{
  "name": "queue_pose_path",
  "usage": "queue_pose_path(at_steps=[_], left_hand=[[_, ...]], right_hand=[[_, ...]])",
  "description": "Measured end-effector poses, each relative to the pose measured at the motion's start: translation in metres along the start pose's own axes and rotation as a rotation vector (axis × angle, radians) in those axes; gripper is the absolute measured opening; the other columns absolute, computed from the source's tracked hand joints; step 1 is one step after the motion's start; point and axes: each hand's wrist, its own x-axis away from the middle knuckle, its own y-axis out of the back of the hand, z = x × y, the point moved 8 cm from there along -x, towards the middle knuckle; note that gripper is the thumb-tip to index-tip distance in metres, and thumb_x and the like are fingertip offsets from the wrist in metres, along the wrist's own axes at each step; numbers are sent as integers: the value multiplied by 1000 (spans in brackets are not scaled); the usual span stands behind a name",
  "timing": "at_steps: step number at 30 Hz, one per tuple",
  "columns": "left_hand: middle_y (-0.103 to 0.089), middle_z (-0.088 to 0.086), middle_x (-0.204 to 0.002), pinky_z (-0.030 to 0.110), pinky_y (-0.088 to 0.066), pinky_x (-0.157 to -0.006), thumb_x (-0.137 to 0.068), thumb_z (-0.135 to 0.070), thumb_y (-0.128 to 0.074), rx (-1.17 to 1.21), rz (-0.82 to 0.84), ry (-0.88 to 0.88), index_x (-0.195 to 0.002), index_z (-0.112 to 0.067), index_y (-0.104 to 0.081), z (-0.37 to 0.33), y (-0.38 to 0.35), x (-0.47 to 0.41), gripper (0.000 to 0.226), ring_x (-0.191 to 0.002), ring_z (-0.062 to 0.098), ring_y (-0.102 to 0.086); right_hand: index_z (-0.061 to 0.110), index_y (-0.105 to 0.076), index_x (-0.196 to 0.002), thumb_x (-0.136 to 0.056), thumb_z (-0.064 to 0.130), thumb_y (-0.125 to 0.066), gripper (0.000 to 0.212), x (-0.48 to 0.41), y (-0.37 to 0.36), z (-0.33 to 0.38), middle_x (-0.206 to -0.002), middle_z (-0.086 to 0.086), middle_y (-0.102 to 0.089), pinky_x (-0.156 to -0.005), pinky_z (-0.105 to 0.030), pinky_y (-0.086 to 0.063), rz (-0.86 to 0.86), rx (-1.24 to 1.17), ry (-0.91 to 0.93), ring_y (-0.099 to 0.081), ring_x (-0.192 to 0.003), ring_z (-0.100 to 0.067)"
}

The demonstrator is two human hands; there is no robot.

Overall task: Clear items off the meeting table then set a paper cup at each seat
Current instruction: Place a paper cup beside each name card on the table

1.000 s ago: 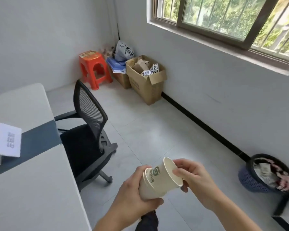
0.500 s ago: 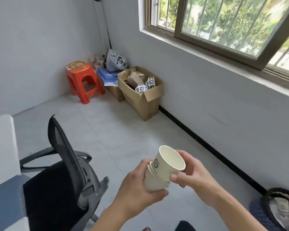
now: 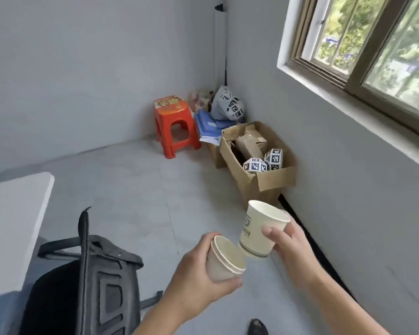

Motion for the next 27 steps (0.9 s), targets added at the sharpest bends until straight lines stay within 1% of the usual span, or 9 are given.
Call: queue_pose_path(at_steps=[3,5,9,14,16,18,22,23,27], left_hand=[[-64,-18,-99,14,-50,-79,-59,-45,-87,69,-160,84,-117,-45,-44,15,39,-31,72,-92,2,-60],[-64,-21,-99,12,-50,-77,-57,-47,-87,127,-270,140,-115,-44,-45,31,67,-44,72,-92,2,-61],[-59,-27,-105,11,-51,-77,-59,-38,-89,221,-433,242,-115,-40,-48,65,117,-70,69,-94,1,-61],[-62,-26,-105,20,-55,-81,-50,-51,-83,291,-576,294,-116,-41,-49,112,193,-124,76,-93,1,-64],[-62,-26,-104,22,-56,-81,-52,-49,-85,303,-618,307,-117,-40,-48,123,231,-147,75,-92,2,-64],[-62,-26,-104,19,-55,-79,-57,-42,-88,312,-660,302,-118,-40,-48,128,271,-166,72,-93,4,-64],[-63,-24,-102,21,-56,-80,-60,-42,-87,327,-732,338,-119,-41,-47,145,342,-187,72,-95,4,-64],[-63,-24,-103,21,-56,-81,-59,-45,-86,330,-763,349,-119,-42,-47,150,357,-188,72,-96,4,-64],[-63,-24,-104,24,-57,-81,-59,-39,-87,404,-940,446,-115,-42,-50,182,407,-179,68,-93,3,-65]], right_hand=[[19,-55,-112,-54,46,-73,67,-69,-21,29,-100,5,-69,-73,-21,-52,114,144,86,-65,-93,-7],[21,-54,-114,-55,48,-72,67,-110,-45,40,-103,6,-66,-74,-17,-52,202,256,138,-64,-94,-4],[34,-49,-113,-60,51,-71,60,-184,-107,40,-102,18,-62,-74,-16,-51,375,413,186,-61,-94,-3],[32,-50,-114,-64,43,-74,57,-277,-194,29,-102,23,-63,-76,-29,-56,499,500,215,-62,-93,-7],[34,-51,-111,-65,39,-75,52,-311,-230,33,-99,23,-64,-70,-18,-54,536,529,214,-62,-88,-8],[35,-52,-111,-63,44,-73,54,-342,-268,41,-99,23,-65,-66,-12,-51,586,574,235,-62,-86,-7],[37,-52,-114,-61,54,-72,59,-397,-348,50,-101,25,-63,-71,-29,-57,733,664,258,-62,-88,-7],[38,-52,-113,-61,53,-72,58,-410,-368,50,-101,25,-63,-71,-29,-57,765,673,269,-62,-90,-6],[39,-51,-113,-59,54,-72,60,-450,-453,42,-101,25,-64,-73,-7,-46,945,707,286,-63,-92,-3]])
